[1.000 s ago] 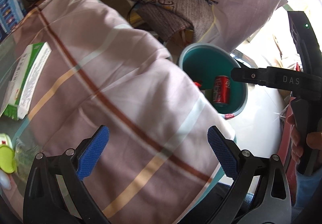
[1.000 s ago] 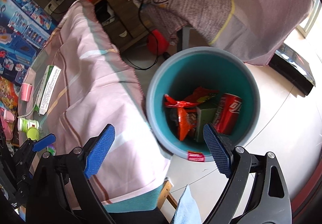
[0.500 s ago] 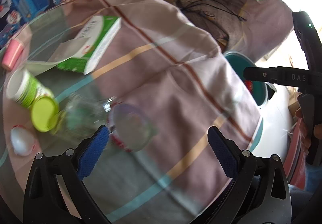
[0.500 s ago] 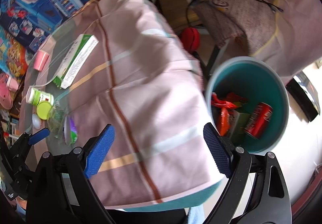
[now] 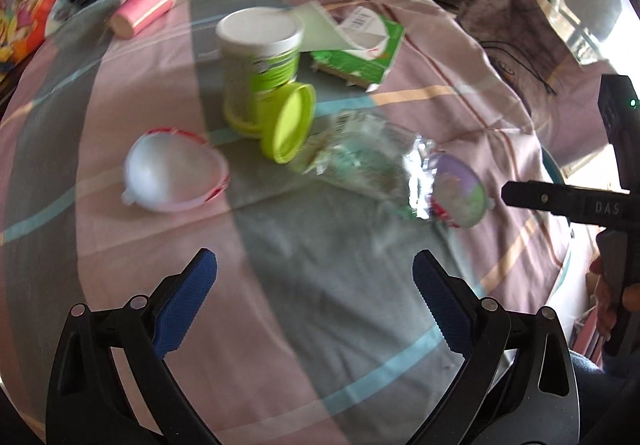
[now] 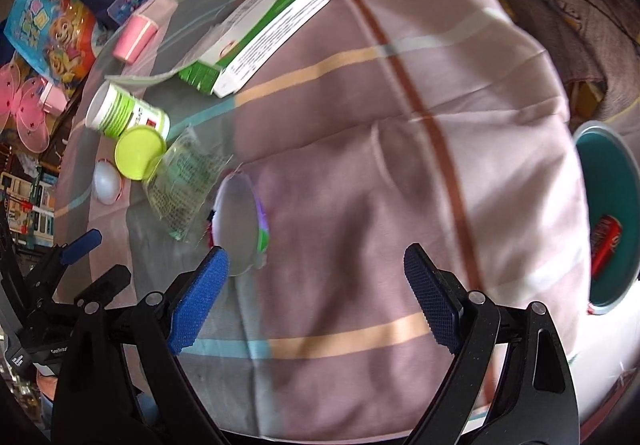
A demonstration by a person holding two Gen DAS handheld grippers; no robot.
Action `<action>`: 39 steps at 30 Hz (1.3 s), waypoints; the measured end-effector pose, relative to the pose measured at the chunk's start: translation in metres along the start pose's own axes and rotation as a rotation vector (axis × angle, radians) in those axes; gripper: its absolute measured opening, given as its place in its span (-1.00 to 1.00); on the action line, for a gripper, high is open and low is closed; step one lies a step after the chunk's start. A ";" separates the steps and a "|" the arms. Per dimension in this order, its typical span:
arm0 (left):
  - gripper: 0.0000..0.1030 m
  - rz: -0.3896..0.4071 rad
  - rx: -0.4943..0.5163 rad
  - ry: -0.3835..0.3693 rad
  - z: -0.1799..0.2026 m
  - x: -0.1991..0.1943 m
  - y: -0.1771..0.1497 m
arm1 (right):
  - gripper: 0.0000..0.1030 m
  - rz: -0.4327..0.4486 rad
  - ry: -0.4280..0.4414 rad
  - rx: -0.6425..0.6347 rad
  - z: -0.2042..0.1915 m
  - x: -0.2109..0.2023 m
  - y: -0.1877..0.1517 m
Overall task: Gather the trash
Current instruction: 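Move both open tools back over the cluttered table, then grasp the white red-rimmed yogurt cup with left tool while right tool grasps the clear round lid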
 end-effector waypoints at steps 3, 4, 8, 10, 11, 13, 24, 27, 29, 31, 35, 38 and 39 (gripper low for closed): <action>0.91 -0.009 -0.015 0.002 -0.012 0.002 -0.006 | 0.66 -0.001 -0.005 -0.005 -0.004 0.011 -0.001; 0.91 -0.010 -0.019 0.003 -0.015 0.003 -0.007 | 0.66 -0.003 -0.013 -0.005 -0.005 0.013 -0.001; 0.91 -0.009 -0.030 -0.003 -0.021 0.006 -0.009 | 0.66 -0.018 -0.027 0.005 -0.007 0.020 0.000; 0.91 -0.006 -0.035 -0.007 -0.025 0.007 -0.009 | 0.66 -0.014 -0.038 0.001 -0.008 0.022 0.003; 0.91 -0.006 -0.038 -0.008 -0.025 0.008 -0.009 | 0.66 -0.014 -0.045 0.000 -0.009 0.022 0.004; 0.91 -0.010 -0.047 -0.014 -0.027 0.010 -0.009 | 0.65 -0.016 -0.058 -0.004 -0.009 0.023 0.005; 0.91 -0.004 -0.077 -0.014 -0.040 0.013 -0.006 | -0.11 -0.031 -0.088 -0.068 -0.025 0.039 0.013; 0.91 0.005 -0.109 -0.010 -0.053 0.014 -0.004 | -0.74 -0.014 -0.098 -0.095 -0.029 0.042 0.016; 0.91 0.010 -0.143 -0.012 -0.065 0.014 -0.003 | -0.83 -0.023 -0.075 -0.091 -0.029 0.045 0.015; 0.91 0.021 -0.172 -0.004 -0.079 0.014 -0.001 | -0.83 -0.018 -0.082 -0.113 -0.030 0.044 0.014; 0.91 0.048 -0.238 0.030 -0.111 0.019 0.012 | -0.83 -0.019 -0.088 -0.105 -0.024 0.041 0.011; 0.58 0.039 -0.250 0.056 -0.128 0.028 0.022 | -0.83 -0.021 -0.093 -0.103 -0.023 0.041 0.011; 0.46 0.030 -0.245 0.056 -0.130 0.032 0.025 | -0.83 -0.022 -0.095 -0.106 -0.022 0.040 0.011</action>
Point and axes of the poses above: each gripper's, at about its wrist camera, not at the fingertips, and x roughly the way its jaws point, z to its right, y to its top, the point moved 6 cm from there along x, roughly the way its jaws point, and after that the axes turned 13 degrees about y, right-handed, at the moved point
